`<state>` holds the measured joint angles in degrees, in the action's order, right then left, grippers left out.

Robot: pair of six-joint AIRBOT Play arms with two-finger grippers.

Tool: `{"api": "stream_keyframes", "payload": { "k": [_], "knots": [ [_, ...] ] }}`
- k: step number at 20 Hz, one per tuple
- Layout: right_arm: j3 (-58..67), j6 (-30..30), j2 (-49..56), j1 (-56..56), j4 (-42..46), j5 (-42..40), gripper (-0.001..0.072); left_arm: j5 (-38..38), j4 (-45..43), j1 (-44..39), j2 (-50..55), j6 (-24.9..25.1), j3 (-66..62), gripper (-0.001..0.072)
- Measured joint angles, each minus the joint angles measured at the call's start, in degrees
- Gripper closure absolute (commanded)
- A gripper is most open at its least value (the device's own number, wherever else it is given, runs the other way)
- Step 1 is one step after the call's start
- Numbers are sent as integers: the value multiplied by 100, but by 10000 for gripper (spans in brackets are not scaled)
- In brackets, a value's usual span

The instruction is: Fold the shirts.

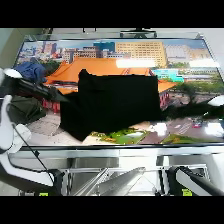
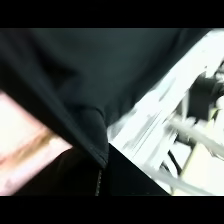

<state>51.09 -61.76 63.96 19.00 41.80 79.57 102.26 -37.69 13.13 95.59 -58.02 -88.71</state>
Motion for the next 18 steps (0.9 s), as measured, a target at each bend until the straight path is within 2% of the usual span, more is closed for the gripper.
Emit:
{"api": "stream_keyframes", "payload": {
  "k": [3, 5, 8, 11, 14, 16, 18],
  "knots": [
    [1521, 13, -748, 457, -564, -37, 691, 0, 1609, 267, -933, 162, -651, 690],
    [2426, 31, -1189, 892, -957, -374, 690, -170, 2824, 623, -1602, 299, -1143, 688],
    [3375, 98, -1781, 1480, -1458, -1043, 690, -688, 3893, 1421, -2568, 420, -1840, 687],
    [3777, 208, -2140, 1755, -1650, -1484, 690, -988, 4317, 2341, -3283, 361, -2229, 687],
    [3908, 267, -2118, 1845, -1749, -1510, 690, -1097, 4306, 3067, -3628, 103, -2238, 687],
    [3871, 269, -1891, 1766, -1768, -1300, 690, -1137, 4037, 3069, -3696, 17, -1860, 687],
    [3611, 264, -1567, 1471, -1764, -1134, 690, -1213, 3523, 2671, -3613, 26, -1290, 687]
  ]
}}
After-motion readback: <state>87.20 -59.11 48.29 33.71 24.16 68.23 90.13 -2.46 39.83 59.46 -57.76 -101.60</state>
